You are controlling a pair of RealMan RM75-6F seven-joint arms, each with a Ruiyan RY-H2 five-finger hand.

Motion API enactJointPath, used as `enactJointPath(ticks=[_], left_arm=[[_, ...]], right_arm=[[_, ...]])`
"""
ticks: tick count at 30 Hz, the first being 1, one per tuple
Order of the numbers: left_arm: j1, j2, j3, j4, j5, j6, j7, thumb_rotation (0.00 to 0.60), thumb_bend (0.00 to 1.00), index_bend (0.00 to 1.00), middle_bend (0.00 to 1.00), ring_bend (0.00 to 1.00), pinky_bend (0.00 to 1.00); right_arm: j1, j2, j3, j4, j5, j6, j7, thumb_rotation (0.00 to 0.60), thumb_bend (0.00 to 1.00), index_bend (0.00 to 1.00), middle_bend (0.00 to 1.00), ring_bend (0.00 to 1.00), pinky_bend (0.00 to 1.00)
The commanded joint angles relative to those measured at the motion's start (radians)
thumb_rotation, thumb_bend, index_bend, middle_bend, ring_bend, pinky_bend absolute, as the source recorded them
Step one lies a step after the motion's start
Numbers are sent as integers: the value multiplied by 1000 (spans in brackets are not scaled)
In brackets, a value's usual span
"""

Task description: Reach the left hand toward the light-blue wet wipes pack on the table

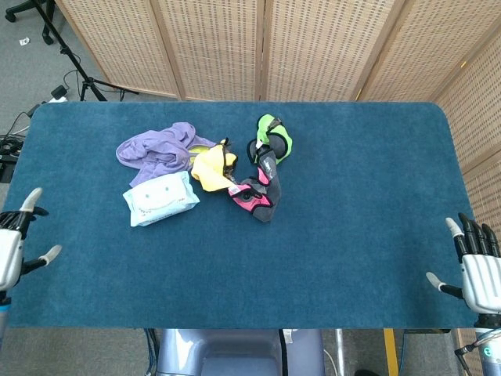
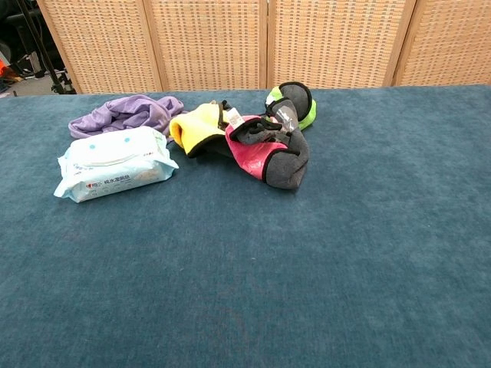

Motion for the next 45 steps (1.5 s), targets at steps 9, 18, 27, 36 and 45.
enactJointPath(ticks=[9,18,27,36,45], left_arm=[[-438,-51,-231,-31,-464,-569,140,600,953,0,975,1000,988],[-666,-148,-233,126,-815,-890,109,600,1000,0,975,1000,988],[-823,-249,-125,259,-1038,-957,157,600,1000,0,975,1000,989],[-917,-310,-69,335,-1200,-1010,151,600,1000,0,976,1000,989],[-956,-343,-33,397,-1249,-1035,115,600,1000,0,975,1000,989]], right_arm=[[19,-4,41,22,88,-44,5,600,0,0,0,0,0],[42,-17,60,60,159,-107,4,600,0,0,0,0,0],[49,-16,71,85,196,-135,28,600,0,0,0,0,0],[49,-12,72,93,202,-143,45,600,0,0,0,0,0],[51,-13,72,97,204,-144,47,600,0,0,0,0,0]])
